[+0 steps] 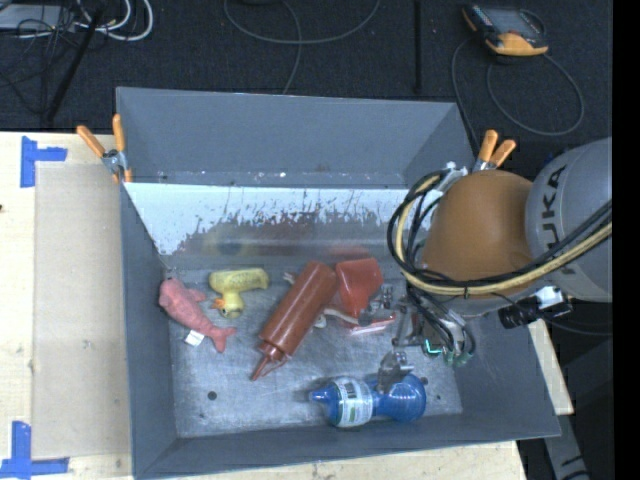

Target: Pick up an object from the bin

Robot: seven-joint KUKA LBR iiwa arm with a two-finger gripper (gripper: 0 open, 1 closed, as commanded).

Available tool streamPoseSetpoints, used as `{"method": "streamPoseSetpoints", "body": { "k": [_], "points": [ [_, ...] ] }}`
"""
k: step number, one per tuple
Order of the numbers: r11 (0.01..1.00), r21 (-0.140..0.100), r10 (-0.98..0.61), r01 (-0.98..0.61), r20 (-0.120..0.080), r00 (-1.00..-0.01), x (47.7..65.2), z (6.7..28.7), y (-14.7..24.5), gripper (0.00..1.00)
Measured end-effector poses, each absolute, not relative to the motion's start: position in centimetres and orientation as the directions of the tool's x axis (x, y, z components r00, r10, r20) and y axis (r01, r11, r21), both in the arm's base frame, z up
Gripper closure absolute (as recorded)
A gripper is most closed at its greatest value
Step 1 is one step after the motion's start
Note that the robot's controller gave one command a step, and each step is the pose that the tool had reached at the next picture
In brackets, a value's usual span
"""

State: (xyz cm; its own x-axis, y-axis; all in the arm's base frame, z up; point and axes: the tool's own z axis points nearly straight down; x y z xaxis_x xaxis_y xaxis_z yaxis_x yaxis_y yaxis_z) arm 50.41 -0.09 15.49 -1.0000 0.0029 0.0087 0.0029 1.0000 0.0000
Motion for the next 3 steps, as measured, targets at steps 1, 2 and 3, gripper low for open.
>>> {"method": "streamPoseSetpoints", "body": {
  "k": [1,2,3],
  "points": [
    [1.000,0.000,0.003,0.003,0.002,-1.000,50.6,15.8,-0.1,0.00],
    [0.976,0.001,-0.216,-0.216,0.000,-0.976,48.3,13.5,-1.6,0.00],
    [0.967,0.001,-0.255,-0.255,0.004,-0.967,47.0,11.7,-2.6,0.00]
  ]
}}
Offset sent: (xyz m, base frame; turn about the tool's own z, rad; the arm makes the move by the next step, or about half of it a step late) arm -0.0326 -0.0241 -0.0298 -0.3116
